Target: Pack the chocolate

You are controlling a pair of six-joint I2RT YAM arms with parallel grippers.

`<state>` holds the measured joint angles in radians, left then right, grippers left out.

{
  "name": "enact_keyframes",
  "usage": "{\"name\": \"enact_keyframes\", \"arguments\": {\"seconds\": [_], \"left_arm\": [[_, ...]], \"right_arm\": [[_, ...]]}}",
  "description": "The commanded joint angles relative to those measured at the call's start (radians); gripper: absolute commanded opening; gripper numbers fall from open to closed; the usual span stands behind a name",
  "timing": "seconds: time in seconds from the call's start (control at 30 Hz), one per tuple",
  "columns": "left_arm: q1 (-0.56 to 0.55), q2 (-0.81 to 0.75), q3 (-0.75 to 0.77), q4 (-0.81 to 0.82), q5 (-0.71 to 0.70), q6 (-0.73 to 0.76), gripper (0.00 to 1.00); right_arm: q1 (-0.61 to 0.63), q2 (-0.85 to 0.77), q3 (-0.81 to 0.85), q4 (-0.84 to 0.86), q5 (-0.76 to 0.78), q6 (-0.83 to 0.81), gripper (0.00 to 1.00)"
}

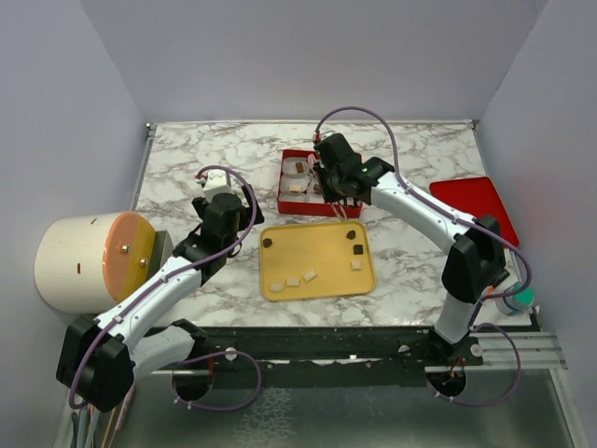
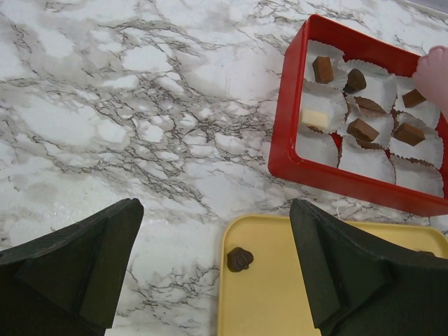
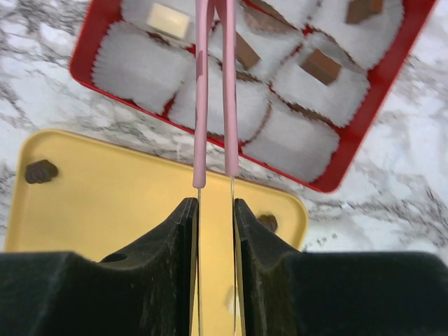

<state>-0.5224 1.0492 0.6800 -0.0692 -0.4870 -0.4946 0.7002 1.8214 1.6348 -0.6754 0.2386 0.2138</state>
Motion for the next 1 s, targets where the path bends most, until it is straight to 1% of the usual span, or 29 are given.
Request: {"name": "enact_keyframes", "arguments": {"seconds": [0.0,0.23,0.5,0.7,0.97], "left_arm": [[0.007,-0.002,-0.007,0.007,0.021,-0.010,0.98],[0.007,-0.018,-0.012,0.006,0.027,-0.011,0.98],[0.007,-0.037,-0.020,0.001,0.030,-0.017,0.98],[0.007,-0.038,-0.021,0.001,0.034,-0.019,0.98],[0.007,0.000,-0.025,0.012,0.028,-0.032,0.98]], "right_arm": [[-0.017,-0.109,-0.109,0.029,0.126,0.050,0.29],[-0.096,-0.204,-0.301,0.069,0.199,0.072,0.29],[-0.196,-0.240,-0.465,0.149,0.194,0.077,0.29],[-0.253,-0.208,-0.511,0.196,0.177,0.073,0.29],[-0.310,-0.113,-0.513,0.234,0.161,0.060,0.29]]}}
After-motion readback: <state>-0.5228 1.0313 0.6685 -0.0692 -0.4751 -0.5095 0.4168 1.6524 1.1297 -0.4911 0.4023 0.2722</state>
